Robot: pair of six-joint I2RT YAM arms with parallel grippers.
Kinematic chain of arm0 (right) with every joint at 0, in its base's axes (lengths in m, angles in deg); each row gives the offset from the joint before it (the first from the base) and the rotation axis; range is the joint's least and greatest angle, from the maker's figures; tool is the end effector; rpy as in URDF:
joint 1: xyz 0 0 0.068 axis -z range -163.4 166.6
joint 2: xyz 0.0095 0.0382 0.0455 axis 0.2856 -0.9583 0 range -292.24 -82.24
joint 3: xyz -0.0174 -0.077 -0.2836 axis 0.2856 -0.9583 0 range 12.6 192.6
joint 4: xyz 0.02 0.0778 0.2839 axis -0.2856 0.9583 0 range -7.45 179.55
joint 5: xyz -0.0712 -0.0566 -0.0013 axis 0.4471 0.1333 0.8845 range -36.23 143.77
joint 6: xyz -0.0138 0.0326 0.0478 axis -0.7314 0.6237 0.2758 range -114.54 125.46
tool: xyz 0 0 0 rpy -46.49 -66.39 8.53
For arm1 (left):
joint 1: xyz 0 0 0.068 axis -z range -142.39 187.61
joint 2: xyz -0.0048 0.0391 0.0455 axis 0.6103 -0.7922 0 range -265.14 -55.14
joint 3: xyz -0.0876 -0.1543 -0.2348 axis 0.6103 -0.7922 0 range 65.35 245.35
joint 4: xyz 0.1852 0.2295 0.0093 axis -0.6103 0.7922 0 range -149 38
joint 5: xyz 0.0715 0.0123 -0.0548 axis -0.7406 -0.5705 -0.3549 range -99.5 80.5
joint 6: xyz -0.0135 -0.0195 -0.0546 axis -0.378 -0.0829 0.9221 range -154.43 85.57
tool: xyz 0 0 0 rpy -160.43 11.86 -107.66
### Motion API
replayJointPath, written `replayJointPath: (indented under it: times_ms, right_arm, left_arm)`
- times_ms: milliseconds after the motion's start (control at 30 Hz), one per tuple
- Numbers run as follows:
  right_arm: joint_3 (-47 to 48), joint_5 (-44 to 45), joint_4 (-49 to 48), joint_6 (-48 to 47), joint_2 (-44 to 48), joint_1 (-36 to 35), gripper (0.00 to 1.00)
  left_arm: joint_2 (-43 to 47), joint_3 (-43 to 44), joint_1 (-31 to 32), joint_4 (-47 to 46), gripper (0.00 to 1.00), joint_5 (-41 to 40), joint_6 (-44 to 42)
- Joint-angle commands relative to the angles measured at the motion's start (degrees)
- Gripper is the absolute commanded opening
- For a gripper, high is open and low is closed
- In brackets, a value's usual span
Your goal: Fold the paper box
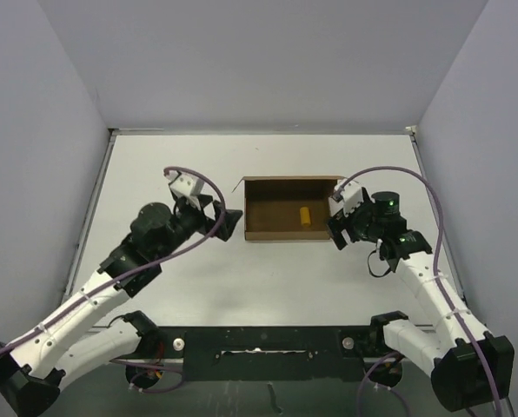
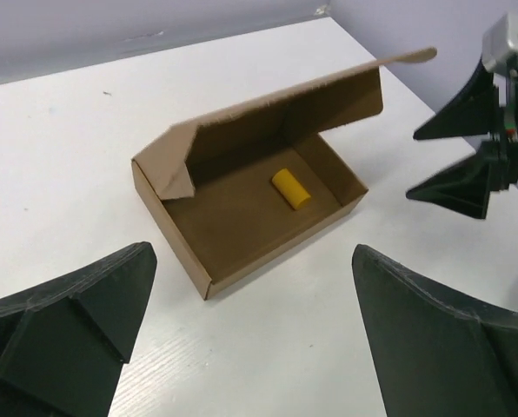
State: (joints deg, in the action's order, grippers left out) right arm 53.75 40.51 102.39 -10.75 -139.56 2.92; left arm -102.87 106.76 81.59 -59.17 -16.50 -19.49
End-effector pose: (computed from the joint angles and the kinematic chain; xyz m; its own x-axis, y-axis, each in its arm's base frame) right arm 0.2366 0.0679 0.2655 -0.4340 -0.3852 -0.8144 -0.5535 0.8273 -0.0963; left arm 0.1690 -0.1557 0.3414 -0.2297 -0.1338 -0.9640 0.5617 0.7906 -0.2436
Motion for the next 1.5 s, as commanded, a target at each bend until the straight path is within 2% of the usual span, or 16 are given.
replayJointPath:
  times_ms: [0,133,200,333,433,500,667,733,833,967,1100,1333,1467]
  right_arm:
    - [4.17,-17.17,13.02,-14.02,5.41,4.66,0.84]
    - [7.46,-25.14,21.26,-21.56,7.13,8.19,0.84]
    - [10.43,-30.98,26.57,-26.16,6.54,9.37,0.85]
    - [20.90,-41.83,42.13,-37.47,2.18,10.28,0.84]
    - [29.13,-44.46,47.13,-38.54,-1.41,10.52,0.78]
    - [33.67,-44.04,44.04,-33.04,-3.27,10.51,0.69]
    - [41.48,-40.69,28.17,-12.56,-10.45,10.70,0.30]
    - [45.37,-39.45,26.08,-7.71,-15.14,11.09,0.21]
    - [50.50,-34.92,25.99,-5.42,-22.19,11.22,0.13]
    - [52.70,-31.29,25.73,-4.76,-28.56,10.90,0.10]
    - [53.27,-30.17,27.74,-6.58,-32.73,10.39,0.10]
    - [48.45,-31.21,29.79,-10.33,-34.31,9.71,0.10]
    - [44.43,-31.12,30.82,-12.43,-34.31,8.43,0.10]
  left_arm:
    - [-1.94,14.94,-8.89,15.51,0.98,15.78,2.15]
    - [-6.68,21.45,-17.84,18.25,0.98,29.84,2.39]
    - [-9.21,24.29,-21.41,18.64,0.94,35.12,2.02]
    - [-15.11,28.92,-25.47,17.52,0.72,42.16,3.06]
    - [-19.21,30.80,-25.61,15.01,0.58,43.63,4.43]
    - [-21.70,31.60,-25.54,13.49,0.54,45.97,5.45]
    - [-26.00,32.66,-25.61,7.64,0.51,45.23,8.39]
    - [-27.52,33.54,-25.55,5.89,0.50,43.46,9.14]
    - [-31.23,36.81,-25.56,5.55,0.44,41.74,9.67]
    - [-36.61,40.94,-25.36,8.27,0.36,42.02,9.87]
    - [-41.14,43.10,-24.29,12.63,0.34,42.01,7.55]
    - [-47.17,44.21,-20.55,21.47,0.32,41.05,1.86]
    - [-47.73,43.04,-18.58,24.74,0.32,38.94,-0.71]
